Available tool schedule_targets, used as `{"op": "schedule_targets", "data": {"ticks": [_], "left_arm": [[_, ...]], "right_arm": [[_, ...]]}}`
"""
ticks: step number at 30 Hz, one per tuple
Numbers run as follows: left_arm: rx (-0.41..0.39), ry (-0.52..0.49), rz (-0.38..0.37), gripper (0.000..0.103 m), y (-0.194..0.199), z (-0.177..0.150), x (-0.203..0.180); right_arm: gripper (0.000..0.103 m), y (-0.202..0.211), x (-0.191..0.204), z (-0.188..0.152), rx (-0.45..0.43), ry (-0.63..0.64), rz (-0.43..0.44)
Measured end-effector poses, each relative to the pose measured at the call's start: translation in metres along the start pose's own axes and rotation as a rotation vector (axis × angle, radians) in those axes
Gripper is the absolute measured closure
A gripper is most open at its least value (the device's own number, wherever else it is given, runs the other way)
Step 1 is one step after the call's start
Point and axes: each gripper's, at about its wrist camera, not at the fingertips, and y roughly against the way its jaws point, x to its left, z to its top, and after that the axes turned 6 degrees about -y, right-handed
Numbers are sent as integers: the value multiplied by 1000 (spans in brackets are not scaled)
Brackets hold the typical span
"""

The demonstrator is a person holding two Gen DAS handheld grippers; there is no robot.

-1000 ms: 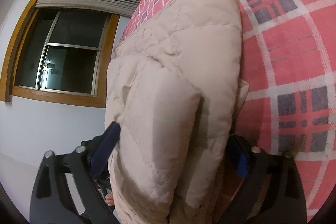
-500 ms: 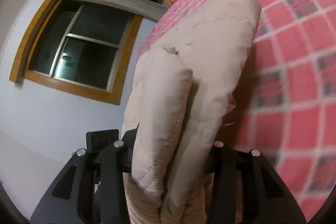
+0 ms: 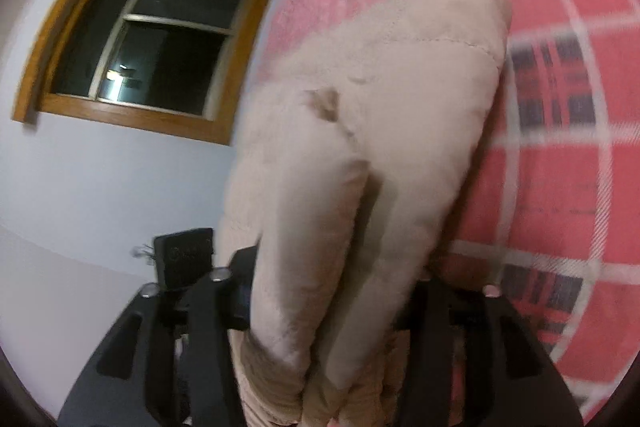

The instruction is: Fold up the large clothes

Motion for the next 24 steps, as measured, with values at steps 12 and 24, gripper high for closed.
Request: {"op": "schedule_targets", "data": {"ticks": [12, 24], "left_arm": [[-385, -220, 245, 11, 97, -41, -52], [-208, -312, 49, 11, 12, -49, -80]], "right_arm": [[32, 87, 64, -33, -306, 146, -203], [91, 33, 21, -27, -287, 87, -339]]}}
